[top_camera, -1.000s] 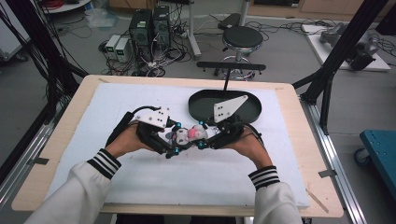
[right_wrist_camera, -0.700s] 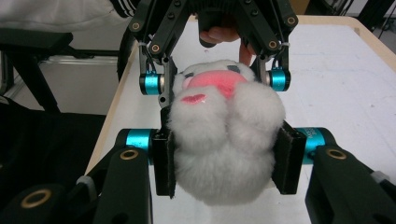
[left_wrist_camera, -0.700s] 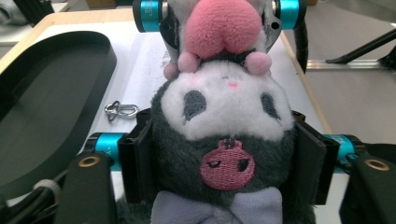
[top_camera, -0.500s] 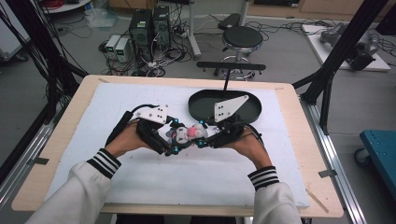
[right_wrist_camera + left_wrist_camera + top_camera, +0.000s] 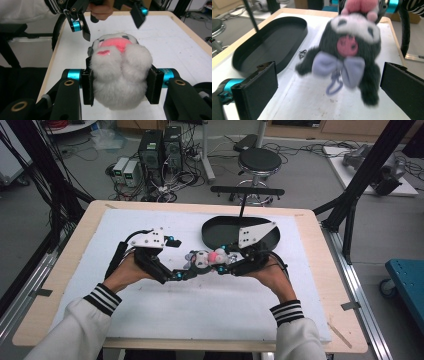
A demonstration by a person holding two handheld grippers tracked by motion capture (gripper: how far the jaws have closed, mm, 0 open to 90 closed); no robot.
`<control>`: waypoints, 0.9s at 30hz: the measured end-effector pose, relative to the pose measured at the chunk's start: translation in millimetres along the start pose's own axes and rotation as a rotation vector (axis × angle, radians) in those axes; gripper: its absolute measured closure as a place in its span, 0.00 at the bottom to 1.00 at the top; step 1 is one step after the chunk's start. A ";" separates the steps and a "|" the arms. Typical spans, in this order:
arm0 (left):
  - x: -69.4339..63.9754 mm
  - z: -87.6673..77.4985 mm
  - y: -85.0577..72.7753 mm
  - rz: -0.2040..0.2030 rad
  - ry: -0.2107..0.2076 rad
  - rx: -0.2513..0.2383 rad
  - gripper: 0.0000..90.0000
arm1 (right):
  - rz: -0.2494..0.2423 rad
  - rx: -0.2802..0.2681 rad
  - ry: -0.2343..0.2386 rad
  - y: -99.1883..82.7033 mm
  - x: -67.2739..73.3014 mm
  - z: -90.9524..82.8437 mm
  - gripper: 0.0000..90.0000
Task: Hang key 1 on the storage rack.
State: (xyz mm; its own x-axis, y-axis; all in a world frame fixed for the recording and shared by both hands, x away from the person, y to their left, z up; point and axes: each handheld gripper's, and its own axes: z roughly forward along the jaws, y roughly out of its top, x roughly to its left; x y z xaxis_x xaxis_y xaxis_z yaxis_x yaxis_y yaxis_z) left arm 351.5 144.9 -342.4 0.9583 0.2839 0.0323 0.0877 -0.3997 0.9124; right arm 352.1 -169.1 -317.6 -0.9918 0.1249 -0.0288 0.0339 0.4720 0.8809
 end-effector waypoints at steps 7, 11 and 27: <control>-2.0 -24.9 -18.7 0.023 0.092 -0.060 0.02 | 0.052 -0.038 -0.060 -5.5 -2.2 -13.5 0.59; -4.4 -35.8 -33.7 0.016 0.150 -0.074 0.02 | 0.089 -0.078 -0.093 -6.8 -4.2 -21.7 0.59; -13.7 -69.2 -90.5 -0.086 0.301 -0.148 0.02 | 0.144 -0.122 -0.304 -8.7 -4.7 -44.2 0.59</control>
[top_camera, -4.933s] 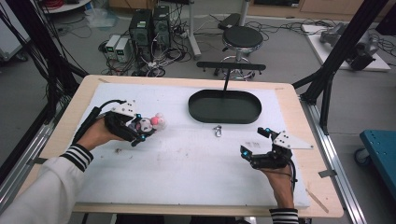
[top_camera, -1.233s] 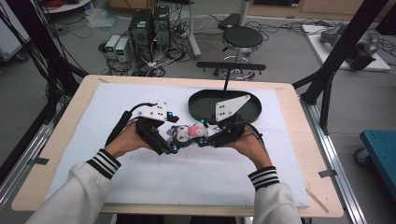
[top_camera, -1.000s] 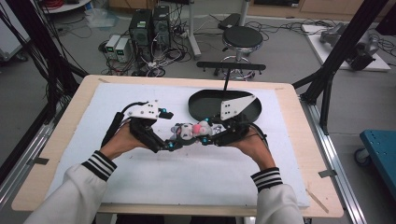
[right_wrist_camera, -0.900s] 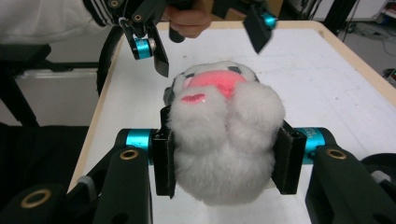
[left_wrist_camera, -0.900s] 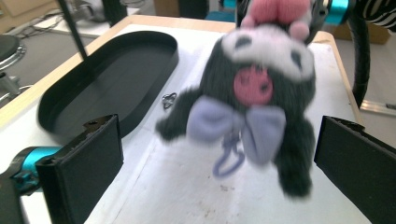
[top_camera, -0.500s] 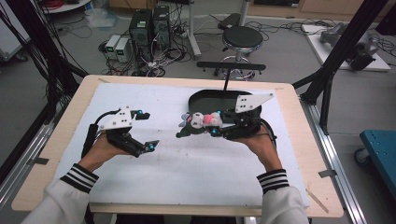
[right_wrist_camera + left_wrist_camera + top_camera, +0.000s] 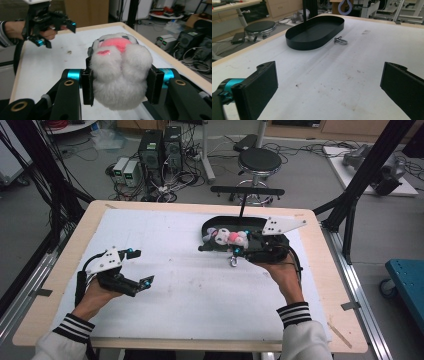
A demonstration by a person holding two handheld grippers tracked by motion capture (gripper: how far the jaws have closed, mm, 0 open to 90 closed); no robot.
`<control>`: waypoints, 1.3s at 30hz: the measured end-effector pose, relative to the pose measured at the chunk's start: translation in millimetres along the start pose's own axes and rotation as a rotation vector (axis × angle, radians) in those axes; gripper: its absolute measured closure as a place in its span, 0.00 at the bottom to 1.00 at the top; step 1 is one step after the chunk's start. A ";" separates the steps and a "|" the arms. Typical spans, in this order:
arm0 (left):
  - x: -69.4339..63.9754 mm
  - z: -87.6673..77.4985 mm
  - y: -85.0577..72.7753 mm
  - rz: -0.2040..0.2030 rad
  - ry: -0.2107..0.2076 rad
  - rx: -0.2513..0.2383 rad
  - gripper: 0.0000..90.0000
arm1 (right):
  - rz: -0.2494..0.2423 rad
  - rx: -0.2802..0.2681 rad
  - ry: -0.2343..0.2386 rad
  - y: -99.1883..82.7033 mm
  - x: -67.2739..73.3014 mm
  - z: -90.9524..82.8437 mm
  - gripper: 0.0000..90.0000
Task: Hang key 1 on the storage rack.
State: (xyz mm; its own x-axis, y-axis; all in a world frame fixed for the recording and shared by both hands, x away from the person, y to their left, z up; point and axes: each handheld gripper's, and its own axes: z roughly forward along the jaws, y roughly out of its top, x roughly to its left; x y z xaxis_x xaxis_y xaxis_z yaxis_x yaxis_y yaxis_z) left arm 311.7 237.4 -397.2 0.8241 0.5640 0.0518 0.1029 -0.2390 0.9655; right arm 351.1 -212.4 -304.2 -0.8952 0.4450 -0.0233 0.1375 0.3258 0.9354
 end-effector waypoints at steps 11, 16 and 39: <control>2.7 -17.7 -24.7 0.001 0.056 -0.010 0.08 | 0.017 -0.051 -0.104 0.7 -4.7 -10.0 0.58; 2.8 -24.0 -32.7 -0.003 0.075 -0.016 0.08 | 0.033 -0.057 -0.164 2.8 -8.6 -13.9 0.59; 4.1 -39.0 -63.0 -0.062 0.182 -0.108 0.08 | 0.093 -0.100 -0.414 18.2 -25.6 -27.4 0.59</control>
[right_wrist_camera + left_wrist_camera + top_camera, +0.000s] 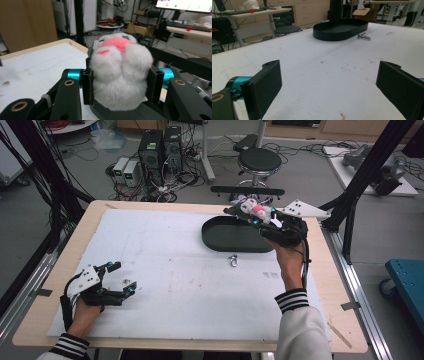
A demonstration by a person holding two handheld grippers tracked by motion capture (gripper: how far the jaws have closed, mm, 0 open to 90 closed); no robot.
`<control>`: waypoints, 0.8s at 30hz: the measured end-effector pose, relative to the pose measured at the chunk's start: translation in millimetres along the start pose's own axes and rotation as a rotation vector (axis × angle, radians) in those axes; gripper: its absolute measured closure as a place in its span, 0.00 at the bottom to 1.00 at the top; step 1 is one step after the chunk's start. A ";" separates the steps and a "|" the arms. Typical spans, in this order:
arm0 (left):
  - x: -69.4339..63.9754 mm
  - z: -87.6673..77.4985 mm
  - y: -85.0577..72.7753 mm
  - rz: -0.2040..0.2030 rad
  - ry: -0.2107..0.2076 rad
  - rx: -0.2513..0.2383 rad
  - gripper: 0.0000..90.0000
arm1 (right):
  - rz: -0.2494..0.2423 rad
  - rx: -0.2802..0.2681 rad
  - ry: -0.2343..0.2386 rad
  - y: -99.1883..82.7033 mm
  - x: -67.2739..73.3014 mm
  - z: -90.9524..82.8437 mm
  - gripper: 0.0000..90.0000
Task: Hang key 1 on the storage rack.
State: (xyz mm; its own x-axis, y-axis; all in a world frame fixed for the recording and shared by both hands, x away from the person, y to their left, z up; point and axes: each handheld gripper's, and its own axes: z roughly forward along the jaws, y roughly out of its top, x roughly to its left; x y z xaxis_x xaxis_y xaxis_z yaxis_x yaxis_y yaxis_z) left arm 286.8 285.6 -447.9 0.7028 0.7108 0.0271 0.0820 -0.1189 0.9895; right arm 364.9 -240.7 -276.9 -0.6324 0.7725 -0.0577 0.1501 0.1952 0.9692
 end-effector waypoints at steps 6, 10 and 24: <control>1.8 -1.9 -1.0 -0.022 0.002 -0.020 0.08 | 0.006 0.001 -0.046 2.8 -3.7 5.6 0.59; 1.4 -1.3 -1.1 -0.023 0.016 -0.013 0.08 | 0.003 0.000 -0.067 4.1 -6.7 8.3 0.59; 0.7 -6.3 -3.7 -0.044 0.074 -0.065 0.08 | 0.019 -0.021 -0.092 10.2 -19.0 20.6 0.59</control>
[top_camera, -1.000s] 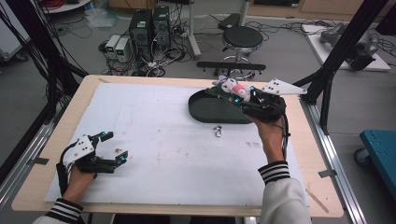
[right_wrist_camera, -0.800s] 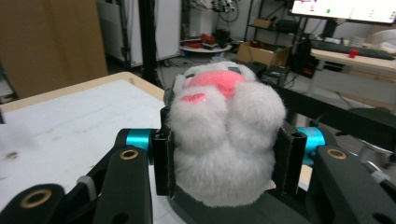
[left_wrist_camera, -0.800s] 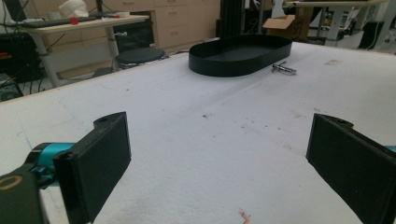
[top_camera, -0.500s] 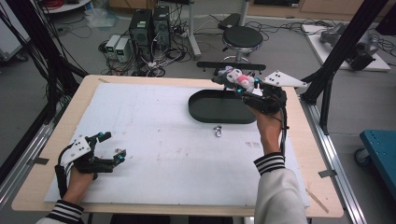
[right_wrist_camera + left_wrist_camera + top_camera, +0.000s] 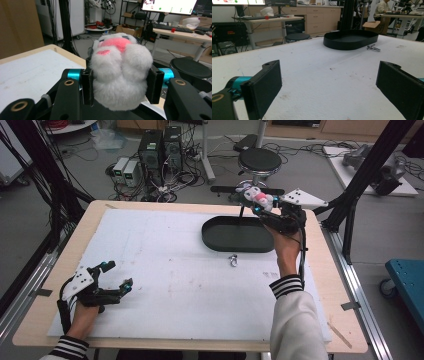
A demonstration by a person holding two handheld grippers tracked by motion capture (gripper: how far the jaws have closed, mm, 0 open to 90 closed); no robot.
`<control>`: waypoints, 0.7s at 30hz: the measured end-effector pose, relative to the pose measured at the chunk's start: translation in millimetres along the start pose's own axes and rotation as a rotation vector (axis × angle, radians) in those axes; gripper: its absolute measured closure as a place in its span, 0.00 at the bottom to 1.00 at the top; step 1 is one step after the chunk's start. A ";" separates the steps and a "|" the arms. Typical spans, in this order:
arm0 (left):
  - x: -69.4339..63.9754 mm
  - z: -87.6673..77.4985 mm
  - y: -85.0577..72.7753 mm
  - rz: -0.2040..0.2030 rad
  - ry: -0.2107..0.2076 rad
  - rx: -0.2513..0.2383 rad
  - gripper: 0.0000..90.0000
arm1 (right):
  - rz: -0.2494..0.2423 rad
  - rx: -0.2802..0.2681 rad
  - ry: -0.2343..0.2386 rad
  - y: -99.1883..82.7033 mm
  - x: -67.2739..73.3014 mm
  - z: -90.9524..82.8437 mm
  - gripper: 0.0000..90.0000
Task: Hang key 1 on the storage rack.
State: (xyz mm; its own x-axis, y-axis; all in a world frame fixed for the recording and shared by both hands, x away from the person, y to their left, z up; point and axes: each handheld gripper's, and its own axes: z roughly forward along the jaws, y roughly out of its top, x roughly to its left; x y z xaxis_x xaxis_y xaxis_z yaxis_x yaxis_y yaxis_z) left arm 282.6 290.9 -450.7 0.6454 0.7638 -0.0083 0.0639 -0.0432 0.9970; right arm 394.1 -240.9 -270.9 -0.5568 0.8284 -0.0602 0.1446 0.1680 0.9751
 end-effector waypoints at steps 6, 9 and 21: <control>-1.8 0.2 0.0 0.018 -0.004 0.001 0.08 | 0.014 -0.002 -0.019 0.3 -4.8 5.6 0.59; -2.3 -1.2 -0.5 0.027 -0.005 -0.013 0.08 | 0.021 0.006 -0.025 0.4 -6.4 8.3 0.59; 0.3 -2.2 -1.0 0.004 -0.008 -0.024 0.08 | 0.027 0.006 -0.037 2.6 -9.0 21.6 0.59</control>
State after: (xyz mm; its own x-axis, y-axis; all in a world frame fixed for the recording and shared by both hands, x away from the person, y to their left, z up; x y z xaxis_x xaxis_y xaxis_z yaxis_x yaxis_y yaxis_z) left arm 281.0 292.6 -451.5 0.6515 0.7587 -0.0047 0.0434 -0.0311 0.9986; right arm 417.2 -236.4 -272.4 -0.5223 0.8518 -0.0415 0.1646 0.1484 0.9751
